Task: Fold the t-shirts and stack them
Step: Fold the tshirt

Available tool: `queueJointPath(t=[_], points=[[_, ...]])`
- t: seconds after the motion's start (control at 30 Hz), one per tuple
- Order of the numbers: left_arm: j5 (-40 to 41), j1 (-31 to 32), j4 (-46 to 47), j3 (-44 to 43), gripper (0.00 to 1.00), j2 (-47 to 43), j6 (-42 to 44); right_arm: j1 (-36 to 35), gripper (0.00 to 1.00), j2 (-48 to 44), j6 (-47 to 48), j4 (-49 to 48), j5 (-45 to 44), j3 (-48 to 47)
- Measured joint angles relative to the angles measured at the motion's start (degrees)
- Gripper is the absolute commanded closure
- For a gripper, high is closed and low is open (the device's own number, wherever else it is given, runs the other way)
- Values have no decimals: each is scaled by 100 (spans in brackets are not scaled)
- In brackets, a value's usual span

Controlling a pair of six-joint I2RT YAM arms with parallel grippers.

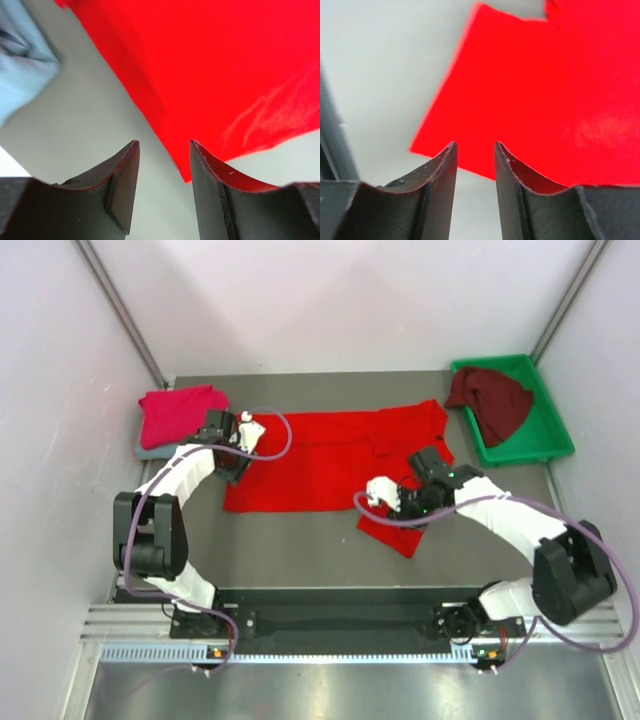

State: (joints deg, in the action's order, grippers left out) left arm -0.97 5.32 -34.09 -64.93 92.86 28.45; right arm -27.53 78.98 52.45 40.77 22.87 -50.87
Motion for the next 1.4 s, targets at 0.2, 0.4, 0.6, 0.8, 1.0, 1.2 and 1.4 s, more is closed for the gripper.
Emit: queueJointPath(t=[0.2, 0.4, 0.6, 0.8, 1.0, 1.2, 1.4], points=[[44, -7, 262, -28, 50, -162, -101, -944, 65, -861, 153, 199, -42, 361], [42, -11, 240, -378, 50, -160, -413, -1327, 66, -881, 127, 387, -42, 715], [44, -11, 208, -472, 50, -188, -522, -1335, 69, -820, 85, 363, -149, 966], [44, -11, 125, -452, 50, -422, -625, -1342, 69, -728, 92, 291, -339, 1300], [44, -11, 55, -385, 50, -658, -691, -1357, 74, -555, 96, 68, -540, 1370], [44, -11, -35, -341, 50, -691, -678, -1357, 76, -538, 92, 79, -603, 1318], [37, -87, -39, -166, 50, -688, -577, -1357, 75, -815, 133, 216, -684, 1051]])
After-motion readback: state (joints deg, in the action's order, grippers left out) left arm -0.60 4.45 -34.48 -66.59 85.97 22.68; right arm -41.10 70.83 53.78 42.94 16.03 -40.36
